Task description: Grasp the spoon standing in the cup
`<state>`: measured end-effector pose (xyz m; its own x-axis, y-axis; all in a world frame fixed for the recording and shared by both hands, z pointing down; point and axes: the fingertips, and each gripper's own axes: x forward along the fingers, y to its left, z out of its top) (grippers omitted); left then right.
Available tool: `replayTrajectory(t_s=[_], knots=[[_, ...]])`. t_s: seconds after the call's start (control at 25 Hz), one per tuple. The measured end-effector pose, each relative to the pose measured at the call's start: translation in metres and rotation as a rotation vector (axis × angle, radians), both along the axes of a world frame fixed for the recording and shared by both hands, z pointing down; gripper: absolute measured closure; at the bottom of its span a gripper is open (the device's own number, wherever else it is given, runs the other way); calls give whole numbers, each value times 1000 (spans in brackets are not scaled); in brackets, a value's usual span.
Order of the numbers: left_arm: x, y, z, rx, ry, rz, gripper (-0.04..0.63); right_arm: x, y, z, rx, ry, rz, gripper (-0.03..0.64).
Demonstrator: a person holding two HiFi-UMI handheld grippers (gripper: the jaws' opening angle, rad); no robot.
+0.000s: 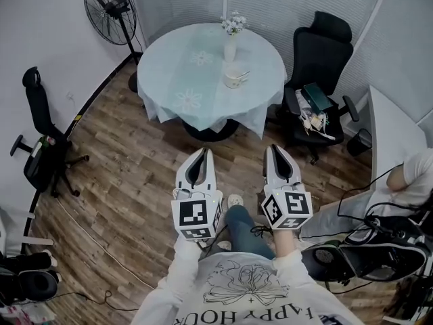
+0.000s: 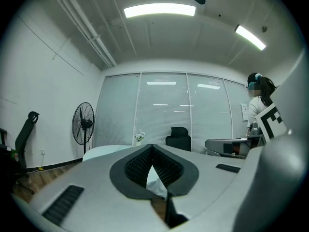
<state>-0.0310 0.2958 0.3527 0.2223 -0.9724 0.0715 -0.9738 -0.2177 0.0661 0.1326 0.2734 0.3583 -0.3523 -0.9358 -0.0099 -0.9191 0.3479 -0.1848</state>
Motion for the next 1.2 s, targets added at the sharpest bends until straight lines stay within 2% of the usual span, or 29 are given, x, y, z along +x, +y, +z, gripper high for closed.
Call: replayTrajectory(t_s=[0.88, 1.2], knots=[[-1, -218, -8, 24, -21, -110, 589, -8, -245, -3, 5, -6, -100, 584], [2, -276, 0, 10, -18, -164, 589, -4, -307, 8, -14, -6, -148, 575]])
